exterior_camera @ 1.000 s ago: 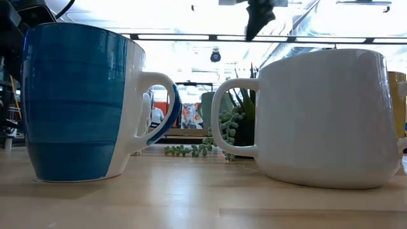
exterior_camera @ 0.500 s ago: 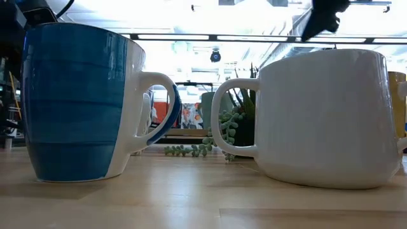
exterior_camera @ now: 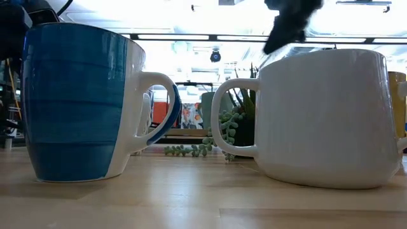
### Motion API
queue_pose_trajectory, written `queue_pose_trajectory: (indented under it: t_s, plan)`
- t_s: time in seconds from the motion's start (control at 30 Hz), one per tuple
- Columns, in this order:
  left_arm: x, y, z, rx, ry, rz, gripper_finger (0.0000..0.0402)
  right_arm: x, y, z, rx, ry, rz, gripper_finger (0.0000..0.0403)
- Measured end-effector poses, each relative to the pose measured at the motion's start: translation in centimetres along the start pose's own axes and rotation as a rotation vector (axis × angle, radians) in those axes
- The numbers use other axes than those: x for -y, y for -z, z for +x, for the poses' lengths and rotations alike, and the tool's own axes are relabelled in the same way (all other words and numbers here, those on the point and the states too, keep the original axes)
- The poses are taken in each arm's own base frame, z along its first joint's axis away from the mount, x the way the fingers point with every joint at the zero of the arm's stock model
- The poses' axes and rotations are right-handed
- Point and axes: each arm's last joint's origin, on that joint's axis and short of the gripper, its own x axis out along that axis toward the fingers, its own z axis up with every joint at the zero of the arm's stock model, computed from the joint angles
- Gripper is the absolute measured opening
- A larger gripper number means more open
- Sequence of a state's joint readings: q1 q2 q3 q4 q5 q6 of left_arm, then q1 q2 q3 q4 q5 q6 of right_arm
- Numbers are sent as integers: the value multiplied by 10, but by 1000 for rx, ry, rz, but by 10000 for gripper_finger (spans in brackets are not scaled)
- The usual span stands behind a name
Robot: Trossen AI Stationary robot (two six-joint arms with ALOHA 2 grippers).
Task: Place coffee mugs
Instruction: Adjust the green mug on the shelf
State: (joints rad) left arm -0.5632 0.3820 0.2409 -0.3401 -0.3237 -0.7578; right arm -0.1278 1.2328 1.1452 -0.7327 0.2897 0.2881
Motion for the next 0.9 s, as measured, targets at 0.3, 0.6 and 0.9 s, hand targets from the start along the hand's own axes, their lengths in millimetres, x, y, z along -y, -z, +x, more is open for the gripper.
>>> queue_pose_trajectory:
  t_s: [0.3, 0.6, 0.9]
  plan:
    - [0, 0, 0, -6, 1, 2, 158, 14, -55, 61, -223, 103, 101, 30]
    - [0, 0, 0, -8, 4, 3, 158, 7, -71, 114, -407, 165, 77, 30]
    - [2, 2, 0, -70, 70, 3, 158, 7, -70, 131, -439, 241, 61, 30]
